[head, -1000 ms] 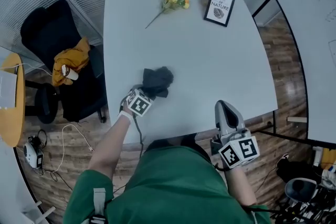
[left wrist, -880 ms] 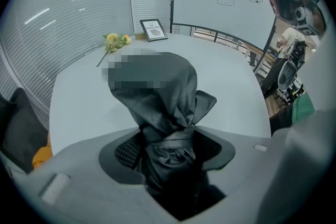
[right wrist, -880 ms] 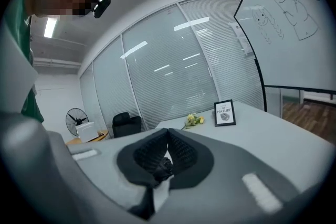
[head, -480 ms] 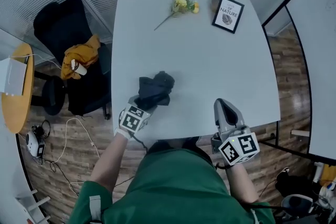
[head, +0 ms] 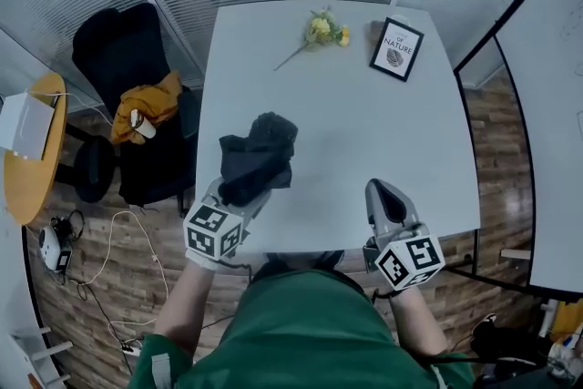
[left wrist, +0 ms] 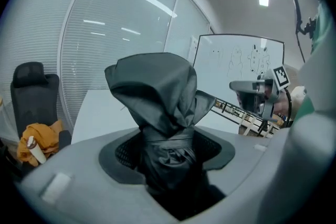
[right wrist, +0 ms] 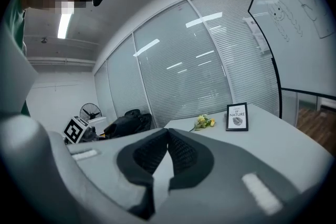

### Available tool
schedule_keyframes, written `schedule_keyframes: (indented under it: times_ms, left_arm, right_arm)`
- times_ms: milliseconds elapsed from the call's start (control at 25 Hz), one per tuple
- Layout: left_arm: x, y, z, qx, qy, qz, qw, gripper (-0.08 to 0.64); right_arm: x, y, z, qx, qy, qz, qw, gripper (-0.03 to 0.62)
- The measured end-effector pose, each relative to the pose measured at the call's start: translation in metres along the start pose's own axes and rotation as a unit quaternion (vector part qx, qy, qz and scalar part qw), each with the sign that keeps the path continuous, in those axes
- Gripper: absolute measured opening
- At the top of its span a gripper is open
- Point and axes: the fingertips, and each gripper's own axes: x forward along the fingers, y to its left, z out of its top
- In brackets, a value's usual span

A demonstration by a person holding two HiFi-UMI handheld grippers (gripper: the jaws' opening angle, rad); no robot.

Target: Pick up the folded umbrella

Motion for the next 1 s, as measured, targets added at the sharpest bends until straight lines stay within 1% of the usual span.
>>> schedule_keyframes:
  times_ms: [200,400,520,720,840,1000]
  left_arm:
    - [-0.020,-0.024,0.048,0.015,-0.064,-0.003,0.9978,0.278]
    - [-0.034,-0.045,0.094,0.030,-0.121,-0.015,0.9920,0.278]
    - [-0.043,-0.053,0.120,0.041,-0.154,-0.019,0.9870,0.278]
    - [-0.056,-0.059,0.156,0.055,-0.210,-0.018,0.9759,0.278]
    - [-0.061,-0.062,0.175,0.055,-0.237,-0.021,0.9698,0.278]
    - [-0.065,-0.061,0.186,0.043,-0.267,-0.030,0.9621,0.279]
  right_arm:
    - [-0.006,0.005,0.015,-0.026,-0.014,0.004,1.000,0.003]
    - [-0.012,0.005,0.035,-0.046,-0.037,0.006,0.998,0.003]
    - [-0.014,0.009,0.047,-0.057,-0.051,0.010,0.997,0.003]
    - [-0.017,0.014,0.065,-0.072,-0.073,0.012,0.995,0.003]
    - [-0.019,0.013,0.079,-0.087,-0.092,0.008,0.992,0.003]
    - [-0.023,0.011,0.094,-0.103,-0.118,-0.001,0.988,0.003]
